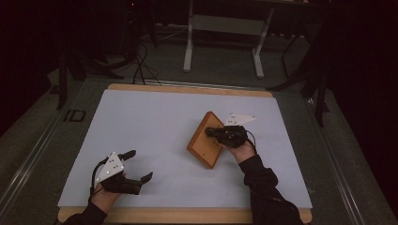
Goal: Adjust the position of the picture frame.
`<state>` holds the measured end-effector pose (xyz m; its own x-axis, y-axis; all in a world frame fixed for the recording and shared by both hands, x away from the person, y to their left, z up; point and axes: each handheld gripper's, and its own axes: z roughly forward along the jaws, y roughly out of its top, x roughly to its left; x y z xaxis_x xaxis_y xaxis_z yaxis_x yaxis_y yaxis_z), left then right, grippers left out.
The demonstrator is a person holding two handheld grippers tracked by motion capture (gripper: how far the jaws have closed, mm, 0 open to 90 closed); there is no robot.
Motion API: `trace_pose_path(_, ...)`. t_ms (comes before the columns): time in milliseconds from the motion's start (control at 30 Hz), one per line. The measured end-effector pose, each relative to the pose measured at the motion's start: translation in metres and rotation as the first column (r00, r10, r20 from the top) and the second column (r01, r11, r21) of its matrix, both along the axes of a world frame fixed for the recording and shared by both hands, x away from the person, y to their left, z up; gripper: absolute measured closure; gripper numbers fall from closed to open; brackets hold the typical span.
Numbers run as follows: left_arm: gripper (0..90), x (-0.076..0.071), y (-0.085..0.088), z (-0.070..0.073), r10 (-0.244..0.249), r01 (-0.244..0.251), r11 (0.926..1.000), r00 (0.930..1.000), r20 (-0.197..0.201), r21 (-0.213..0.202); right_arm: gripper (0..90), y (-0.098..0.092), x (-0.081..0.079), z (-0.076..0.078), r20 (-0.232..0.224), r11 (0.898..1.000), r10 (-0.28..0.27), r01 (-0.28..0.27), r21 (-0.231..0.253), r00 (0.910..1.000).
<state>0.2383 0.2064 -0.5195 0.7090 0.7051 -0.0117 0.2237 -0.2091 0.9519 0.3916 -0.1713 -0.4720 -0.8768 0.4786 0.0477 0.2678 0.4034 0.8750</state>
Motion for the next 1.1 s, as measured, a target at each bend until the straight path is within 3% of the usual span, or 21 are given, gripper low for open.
trace_pose_path(367,1.4,0.000,0.001,0.000,-0.007,0.007,1.0000,1.0000,-0.002,0.002,85.3,0.028,0.008,-0.019,-0.028,1.000,0.020,-0.021,-0.020,0.9994)
trace_pose_path(767,1.4,0.000,0.000,-0.001,-0.013,0.013,0.9999,0.9999,-0.003,0.004,85.3,0.048,0.016,-0.031,-0.037,1.000,-0.014,0.013,-0.024,0.9992)
trace_pose_path(1100,1.4,-0.001,0.001,-0.001,-0.016,0.016,0.9999,0.9999,-0.003,0.005,85.3,0.070,0.021,-0.046,-0.053,0.996,-0.005,0.000,-0.089,0.9986)
